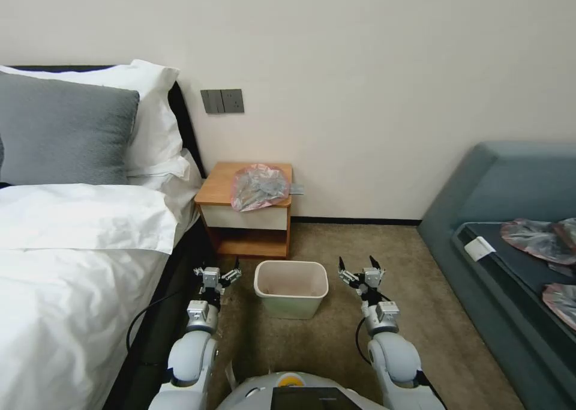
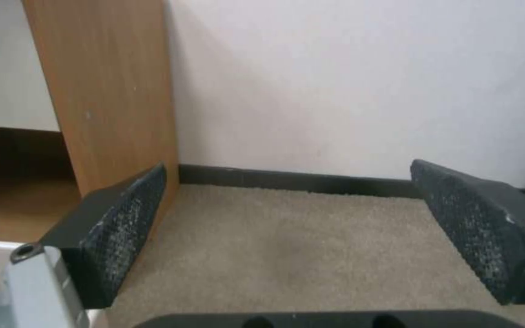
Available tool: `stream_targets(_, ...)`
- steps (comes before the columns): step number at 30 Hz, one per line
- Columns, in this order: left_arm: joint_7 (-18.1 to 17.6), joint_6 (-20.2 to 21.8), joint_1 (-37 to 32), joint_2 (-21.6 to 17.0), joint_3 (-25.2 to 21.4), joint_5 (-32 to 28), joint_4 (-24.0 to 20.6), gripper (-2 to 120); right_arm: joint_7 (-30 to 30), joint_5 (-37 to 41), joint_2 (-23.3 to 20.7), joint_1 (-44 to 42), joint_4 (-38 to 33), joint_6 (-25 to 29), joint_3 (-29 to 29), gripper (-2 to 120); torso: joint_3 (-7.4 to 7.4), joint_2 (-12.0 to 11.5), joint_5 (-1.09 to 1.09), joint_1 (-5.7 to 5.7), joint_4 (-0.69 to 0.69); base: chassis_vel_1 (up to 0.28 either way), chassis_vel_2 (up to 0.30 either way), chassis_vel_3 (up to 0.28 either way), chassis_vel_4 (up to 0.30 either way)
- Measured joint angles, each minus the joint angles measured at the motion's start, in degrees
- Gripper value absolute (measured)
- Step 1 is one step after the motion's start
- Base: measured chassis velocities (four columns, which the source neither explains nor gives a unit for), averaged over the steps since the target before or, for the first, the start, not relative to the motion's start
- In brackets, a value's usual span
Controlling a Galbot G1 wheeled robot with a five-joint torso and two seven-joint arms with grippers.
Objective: Pick up the garbage bag from the table and place it over the trash can.
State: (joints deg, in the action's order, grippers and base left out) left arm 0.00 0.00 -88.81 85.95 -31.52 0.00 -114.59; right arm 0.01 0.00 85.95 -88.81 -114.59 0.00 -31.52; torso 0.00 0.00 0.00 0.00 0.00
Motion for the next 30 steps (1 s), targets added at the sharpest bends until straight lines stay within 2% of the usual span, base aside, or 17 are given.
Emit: stream_targets(30, 0.00, 0.00, 0.00, 0.00, 0.00, 0.00, 0.00, 100, 0.00, 0.00, 0.00, 0.00, 0.00, 0.00, 0.00, 100, 0.00, 0.00, 0.00, 0.00, 0.00, 0.000, 0.000, 0.000, 0.000)
